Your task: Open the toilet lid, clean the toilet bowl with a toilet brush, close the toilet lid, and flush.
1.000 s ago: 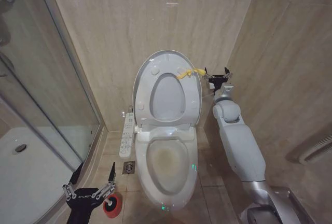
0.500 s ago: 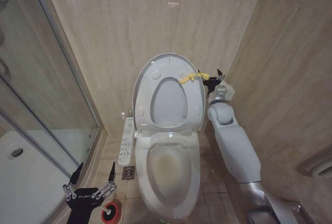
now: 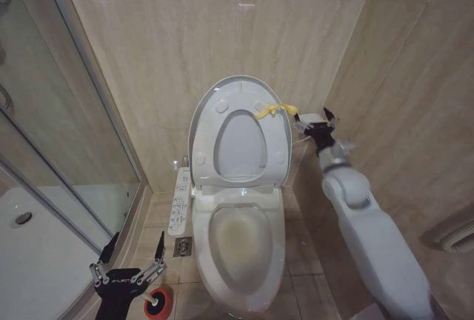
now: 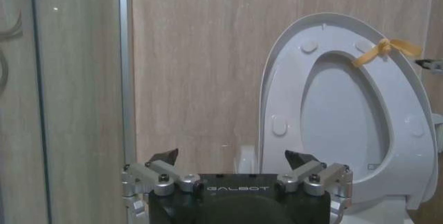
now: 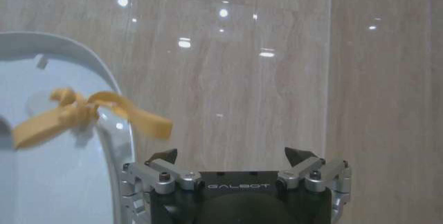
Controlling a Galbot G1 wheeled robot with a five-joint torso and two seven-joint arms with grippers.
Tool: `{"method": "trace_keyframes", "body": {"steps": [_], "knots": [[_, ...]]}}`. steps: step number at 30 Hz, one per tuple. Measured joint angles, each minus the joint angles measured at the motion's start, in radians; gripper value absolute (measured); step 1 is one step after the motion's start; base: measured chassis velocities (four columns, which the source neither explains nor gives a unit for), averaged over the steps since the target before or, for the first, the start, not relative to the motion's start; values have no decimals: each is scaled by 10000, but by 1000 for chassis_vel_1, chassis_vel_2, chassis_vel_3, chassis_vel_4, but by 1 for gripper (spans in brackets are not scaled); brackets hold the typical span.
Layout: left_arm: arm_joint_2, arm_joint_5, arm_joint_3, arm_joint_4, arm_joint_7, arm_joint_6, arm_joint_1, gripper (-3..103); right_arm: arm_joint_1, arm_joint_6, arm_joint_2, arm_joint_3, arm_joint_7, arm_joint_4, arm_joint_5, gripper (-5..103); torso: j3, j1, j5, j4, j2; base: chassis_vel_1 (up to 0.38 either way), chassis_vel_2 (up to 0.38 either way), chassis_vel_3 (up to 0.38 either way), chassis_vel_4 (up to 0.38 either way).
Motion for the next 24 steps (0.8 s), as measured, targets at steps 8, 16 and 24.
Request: {"method": "trace_keyframes", "body": {"steps": [8,16,24], "knots": [[0,0,-1,0,0,0,0,100,875,44,251,12,515,-1024,-773,100,2,2,-2,9,0,0,0,0,0],[0,0,0,-1,0,0,0,100,1991,236,716,-445,574,-2161,-2129,100,2,4,-3,2,-1,0,0,0,0],[0,0,-1,0,0,0,0,100,2490,686,1159,-1221,768,-3069,-3221,100,2,4,-4,1,0,0,0,0,0]]}}
